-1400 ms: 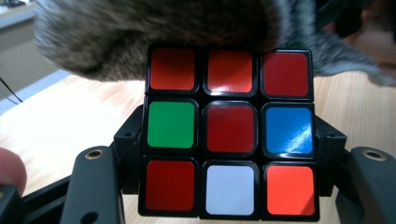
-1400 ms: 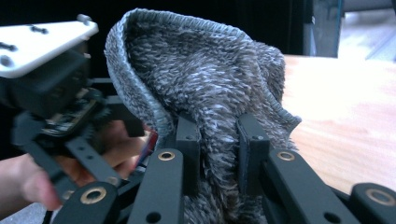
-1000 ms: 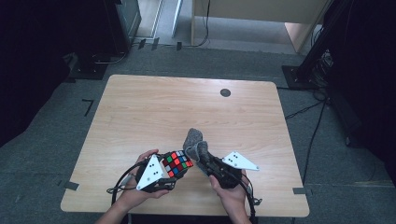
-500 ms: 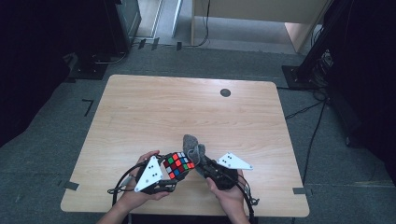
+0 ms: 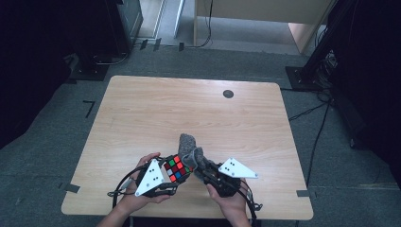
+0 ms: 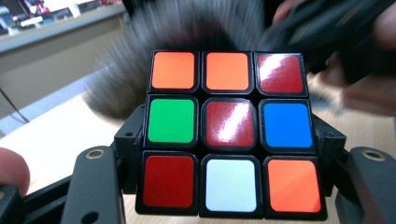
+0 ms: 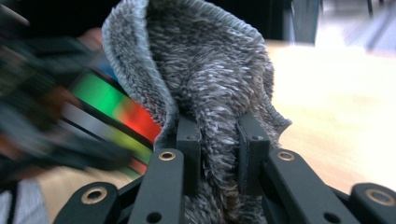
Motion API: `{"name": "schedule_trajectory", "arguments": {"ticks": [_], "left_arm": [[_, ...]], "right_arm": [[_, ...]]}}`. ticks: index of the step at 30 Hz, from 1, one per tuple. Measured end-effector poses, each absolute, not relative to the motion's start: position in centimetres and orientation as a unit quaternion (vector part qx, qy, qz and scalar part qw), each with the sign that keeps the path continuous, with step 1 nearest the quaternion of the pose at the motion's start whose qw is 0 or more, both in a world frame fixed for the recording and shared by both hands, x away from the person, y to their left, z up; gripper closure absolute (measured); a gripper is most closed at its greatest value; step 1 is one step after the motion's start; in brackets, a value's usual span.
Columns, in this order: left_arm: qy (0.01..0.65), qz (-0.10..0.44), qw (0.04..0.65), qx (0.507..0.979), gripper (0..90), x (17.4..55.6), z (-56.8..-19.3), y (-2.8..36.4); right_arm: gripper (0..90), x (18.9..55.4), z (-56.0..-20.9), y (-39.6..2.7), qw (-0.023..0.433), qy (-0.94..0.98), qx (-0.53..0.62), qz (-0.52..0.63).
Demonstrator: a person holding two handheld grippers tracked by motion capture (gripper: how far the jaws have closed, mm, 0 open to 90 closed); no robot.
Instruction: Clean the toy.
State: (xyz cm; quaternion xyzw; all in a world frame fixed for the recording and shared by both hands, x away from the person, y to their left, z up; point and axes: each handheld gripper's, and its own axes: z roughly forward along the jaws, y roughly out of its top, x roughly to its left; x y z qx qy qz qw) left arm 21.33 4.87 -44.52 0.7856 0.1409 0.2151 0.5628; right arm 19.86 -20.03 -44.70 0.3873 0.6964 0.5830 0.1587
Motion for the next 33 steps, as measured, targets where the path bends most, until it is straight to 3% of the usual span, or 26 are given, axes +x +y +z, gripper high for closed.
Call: {"name": "schedule_trajectory", "arguments": {"ticks": [4,8,12,18,26,33], "left_arm": [[0.141,0.222,0.562,0.784,34.1,21.7,-44.6,5.3],[0.137,0.235,0.535,0.800,34.1,21.7,-45.3,4.7],[0.133,0.225,0.546,0.796,34.1,21.2,-44.7,4.4],[0.144,0.200,0.590,0.769,34.1,21.6,-43.9,5.8],[0.136,0.212,0.555,0.793,34.1,21.6,-44.9,4.8],[0.144,0.196,0.586,0.773,34.1,21.6,-44.1,5.7]], "right_arm": [[75.7,20.7,-45.4,-21.3,0.153,0.691,0.425,0.565],[75.5,19.5,-43.4,-21.2,0.146,0.668,0.374,0.626],[75.6,18.7,-43.1,-19.6,0.154,0.692,0.346,0.615],[75.7,20.2,-44.9,-20.7,0.151,0.694,0.403,0.577],[75.3,18.8,-42.8,-20.1,0.143,0.683,0.343,0.628],[75.3,20.4,-45.0,-20.9,0.160,0.707,0.398,0.562]]}}
